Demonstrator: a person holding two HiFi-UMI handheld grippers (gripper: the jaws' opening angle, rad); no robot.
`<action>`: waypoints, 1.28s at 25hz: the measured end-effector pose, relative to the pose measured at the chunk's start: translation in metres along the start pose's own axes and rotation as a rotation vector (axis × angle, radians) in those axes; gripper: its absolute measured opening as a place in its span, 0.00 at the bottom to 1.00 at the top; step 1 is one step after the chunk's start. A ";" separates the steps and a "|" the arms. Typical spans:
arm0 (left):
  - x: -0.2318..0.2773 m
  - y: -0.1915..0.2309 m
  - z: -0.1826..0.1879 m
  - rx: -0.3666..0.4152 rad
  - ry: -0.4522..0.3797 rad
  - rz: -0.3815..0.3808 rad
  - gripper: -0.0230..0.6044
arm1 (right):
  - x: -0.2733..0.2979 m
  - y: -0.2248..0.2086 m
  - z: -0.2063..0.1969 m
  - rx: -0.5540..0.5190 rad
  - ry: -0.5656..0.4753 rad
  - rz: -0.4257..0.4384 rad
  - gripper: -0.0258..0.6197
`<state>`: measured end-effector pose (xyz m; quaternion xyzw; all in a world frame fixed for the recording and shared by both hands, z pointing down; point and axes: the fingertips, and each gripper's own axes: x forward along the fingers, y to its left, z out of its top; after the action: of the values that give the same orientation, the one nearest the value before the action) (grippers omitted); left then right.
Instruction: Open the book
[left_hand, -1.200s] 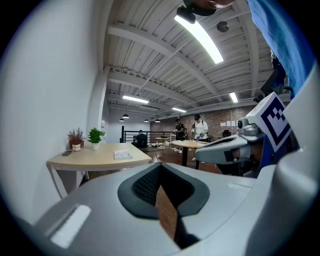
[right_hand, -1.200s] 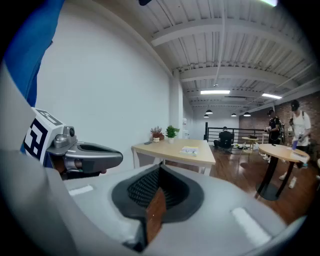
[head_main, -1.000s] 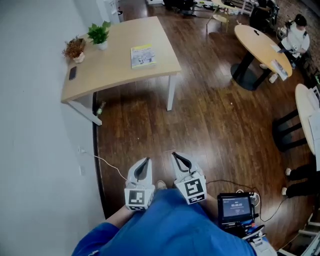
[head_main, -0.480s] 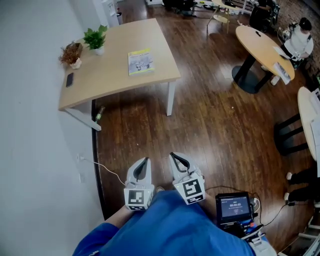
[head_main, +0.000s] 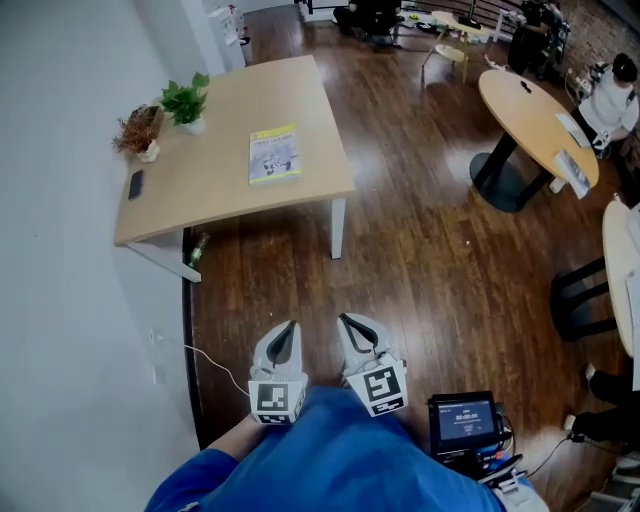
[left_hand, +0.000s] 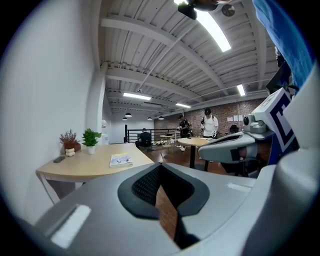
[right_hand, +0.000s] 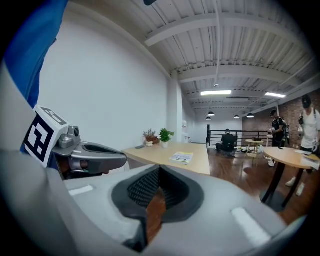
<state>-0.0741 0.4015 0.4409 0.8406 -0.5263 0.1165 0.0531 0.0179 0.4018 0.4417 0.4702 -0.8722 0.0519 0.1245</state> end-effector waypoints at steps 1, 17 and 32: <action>0.007 -0.002 0.003 0.007 0.002 0.005 0.05 | 0.002 -0.008 0.001 0.002 -0.002 0.005 0.04; 0.082 -0.008 0.035 0.030 -0.004 0.042 0.05 | 0.042 -0.075 0.010 0.005 -0.017 0.073 0.04; 0.188 0.095 0.046 0.008 -0.033 0.009 0.05 | 0.172 -0.115 0.035 -0.020 0.027 0.007 0.04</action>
<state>-0.0744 0.1855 0.4409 0.8401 -0.5306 0.1052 0.0406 0.0174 0.1922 0.4506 0.4652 -0.8726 0.0497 0.1407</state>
